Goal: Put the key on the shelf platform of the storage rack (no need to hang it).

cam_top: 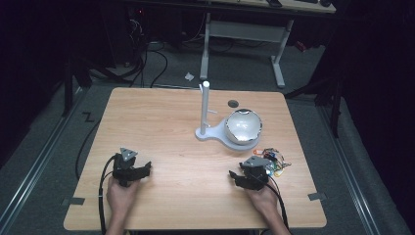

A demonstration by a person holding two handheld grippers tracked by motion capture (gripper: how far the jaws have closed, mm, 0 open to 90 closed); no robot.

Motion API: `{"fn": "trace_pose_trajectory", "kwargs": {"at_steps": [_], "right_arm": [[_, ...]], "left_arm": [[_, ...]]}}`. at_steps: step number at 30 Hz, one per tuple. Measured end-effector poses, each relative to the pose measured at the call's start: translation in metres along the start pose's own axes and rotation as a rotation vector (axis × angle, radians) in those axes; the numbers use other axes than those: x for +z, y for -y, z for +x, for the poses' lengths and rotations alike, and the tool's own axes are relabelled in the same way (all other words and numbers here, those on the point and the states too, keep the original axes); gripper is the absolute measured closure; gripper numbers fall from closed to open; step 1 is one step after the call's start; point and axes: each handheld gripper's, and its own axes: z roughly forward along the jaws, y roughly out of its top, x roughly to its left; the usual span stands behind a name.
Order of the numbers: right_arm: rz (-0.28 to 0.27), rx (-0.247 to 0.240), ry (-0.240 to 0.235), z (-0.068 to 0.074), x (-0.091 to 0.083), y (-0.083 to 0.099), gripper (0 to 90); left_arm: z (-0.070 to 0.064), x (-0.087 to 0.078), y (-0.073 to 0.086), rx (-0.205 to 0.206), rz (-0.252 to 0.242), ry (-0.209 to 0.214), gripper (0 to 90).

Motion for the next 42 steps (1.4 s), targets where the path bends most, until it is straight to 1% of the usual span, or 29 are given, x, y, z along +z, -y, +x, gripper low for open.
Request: {"fn": "trace_pose_trajectory", "kwargs": {"at_steps": [7, 9, 14, 18, 21, 27, 30, 33, 42], "right_arm": [[-0.001, 0.002, 0.005, 0.001, 0.000, 0.000, 44.6], [0.000, 0.013, 0.012, 0.002, 0.000, 0.000, 44.8], [0.000, 0.015, 0.017, 0.002, 0.000, 0.000, 45.1], [0.009, 0.012, 0.016, 0.002, -0.002, 0.000, 47.3], [0.014, 0.032, 0.011, 0.002, -0.004, 0.001, 47.7], [-0.017, 0.055, 0.006, 0.000, -0.012, 0.004, 47.6], [-0.034, 0.058, 0.012, -0.002, -0.019, 0.003, 47.8], [-0.041, 0.066, 0.013, -0.004, -0.024, 0.003, 47.9], [-0.068, 0.104, 0.037, -0.014, -0.033, 0.003, 48.7]], "left_arm": [[0.000, 0.000, 0.000, 0.000, 0.000, 0.000, 22.6], [0.000, 0.000, 0.000, 0.000, 0.000, 0.000, 22.6], [0.000, 0.000, 0.000, 0.000, 0.001, 0.001, 22.6], [0.000, 0.000, 0.000, -0.001, 0.000, 0.001, 22.5], [0.000, 0.000, 0.000, 0.000, 0.001, 0.001, 22.4], [0.000, 0.000, 0.000, 0.001, 0.001, 0.001, 22.4], [0.000, 0.000, 0.000, 0.001, 0.001, 0.001, 22.4], [0.000, 0.000, 0.000, 0.001, 0.001, 0.001, 22.3], [0.000, 0.000, 0.000, 0.001, 0.001, 0.001, 22.4]]}}
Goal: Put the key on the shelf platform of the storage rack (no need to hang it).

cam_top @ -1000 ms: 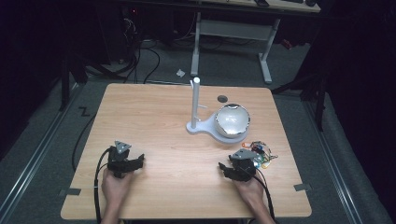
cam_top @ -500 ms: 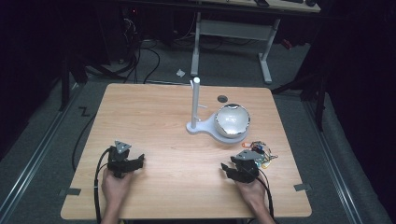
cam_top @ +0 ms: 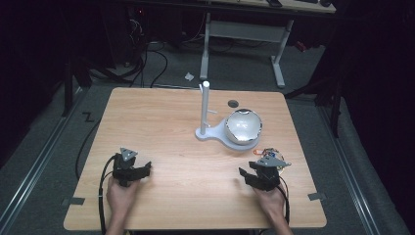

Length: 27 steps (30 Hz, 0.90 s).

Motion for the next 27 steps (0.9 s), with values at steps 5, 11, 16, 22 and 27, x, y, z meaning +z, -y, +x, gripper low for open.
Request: {"fn": "trace_pose_trajectory", "kwargs": {"at_steps": [5, 11, 16, 22, 27], "right_arm": [[-0.018, -0.001, 0.020, -0.003, -0.006, -0.007, 48.8], [-0.032, 0.013, 0.033, -0.013, -0.012, -0.011, 48.9], [-0.042, 0.021, 0.049, -0.021, -0.019, -0.014, 48.9], [-0.046, 0.038, 0.067, -0.030, -0.023, -0.015, 48.9], [-0.055, 0.063, 0.083, -0.039, -0.027, -0.016, 48.9]], "left_arm": [[0.000, 0.000, 0.000, 0.001, -0.001, 0.004, 22.7], [0.000, 0.000, 0.000, 0.002, 0.000, 0.004, 22.7], [0.000, 0.000, 0.000, 0.000, -0.002, 0.003, 22.8], [0.000, 0.000, 0.000, 0.000, -0.002, 0.003, 22.7], [0.000, 0.000, 0.000, -0.001, -0.002, 0.002, 22.8]]}}
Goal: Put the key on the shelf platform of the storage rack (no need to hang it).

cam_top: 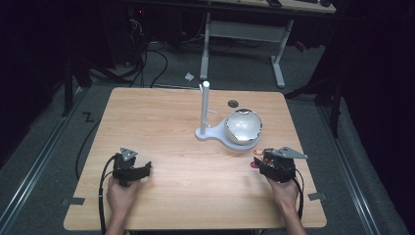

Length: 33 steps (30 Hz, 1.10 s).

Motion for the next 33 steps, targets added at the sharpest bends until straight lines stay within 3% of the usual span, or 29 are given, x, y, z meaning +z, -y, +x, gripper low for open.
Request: {"fn": "trace_pose_trajectory", "kwargs": {"at_steps": [11, 16, 29, 33], "right_arm": [[-0.003, 0.017, 0.048, -0.024, -0.006, -0.002, 48.6], [0.002, 0.049, 0.080, -0.037, -0.008, 0.000, 47.5], [0.077, 0.102, 0.105, -0.057, 0.000, 0.015, 40.5], [0.095, 0.096, 0.104, -0.058, 0.006, 0.018, 39.3]], "left_arm": [[0.000, 0.000, 0.000, -0.001, 0.000, 0.000, 22.8], [0.000, 0.000, 0.000, -0.001, 0.000, 0.000, 22.8], [0.000, 0.000, 0.000, 0.000, 0.000, -0.001, 22.6], [0.000, 0.000, 0.000, 0.000, 0.000, -0.001, 22.6]]}}
